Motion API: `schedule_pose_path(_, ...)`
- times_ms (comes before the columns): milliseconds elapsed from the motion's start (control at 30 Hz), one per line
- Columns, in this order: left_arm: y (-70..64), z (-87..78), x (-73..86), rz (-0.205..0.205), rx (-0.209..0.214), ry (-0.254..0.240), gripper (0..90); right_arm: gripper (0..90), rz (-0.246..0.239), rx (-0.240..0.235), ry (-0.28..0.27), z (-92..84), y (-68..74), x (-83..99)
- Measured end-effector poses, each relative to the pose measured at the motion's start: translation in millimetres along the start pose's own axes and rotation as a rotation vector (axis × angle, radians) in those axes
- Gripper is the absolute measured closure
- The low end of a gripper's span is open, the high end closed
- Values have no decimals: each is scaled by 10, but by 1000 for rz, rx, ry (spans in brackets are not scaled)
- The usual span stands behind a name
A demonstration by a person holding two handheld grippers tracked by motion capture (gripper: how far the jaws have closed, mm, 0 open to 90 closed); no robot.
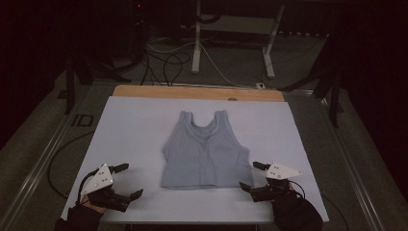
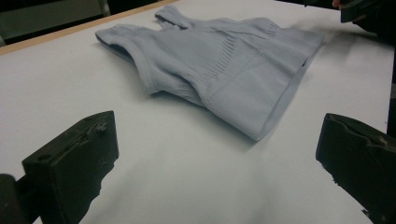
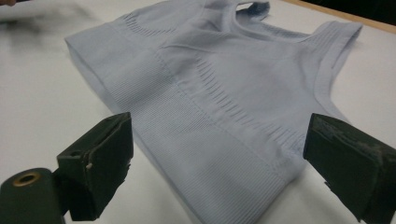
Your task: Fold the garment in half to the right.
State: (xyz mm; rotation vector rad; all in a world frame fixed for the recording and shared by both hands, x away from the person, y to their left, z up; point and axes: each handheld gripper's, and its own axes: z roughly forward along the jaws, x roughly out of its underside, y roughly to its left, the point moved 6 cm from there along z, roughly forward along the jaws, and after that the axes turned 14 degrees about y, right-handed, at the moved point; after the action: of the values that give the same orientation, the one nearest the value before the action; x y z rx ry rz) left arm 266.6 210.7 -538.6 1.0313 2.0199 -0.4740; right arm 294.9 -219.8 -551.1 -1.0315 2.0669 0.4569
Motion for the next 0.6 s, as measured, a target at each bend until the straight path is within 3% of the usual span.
schedule_pose_path(600, -25, 3, -24, 7, 6, 1, 5, 86, 2, -4, -3, 6, 1, -6)
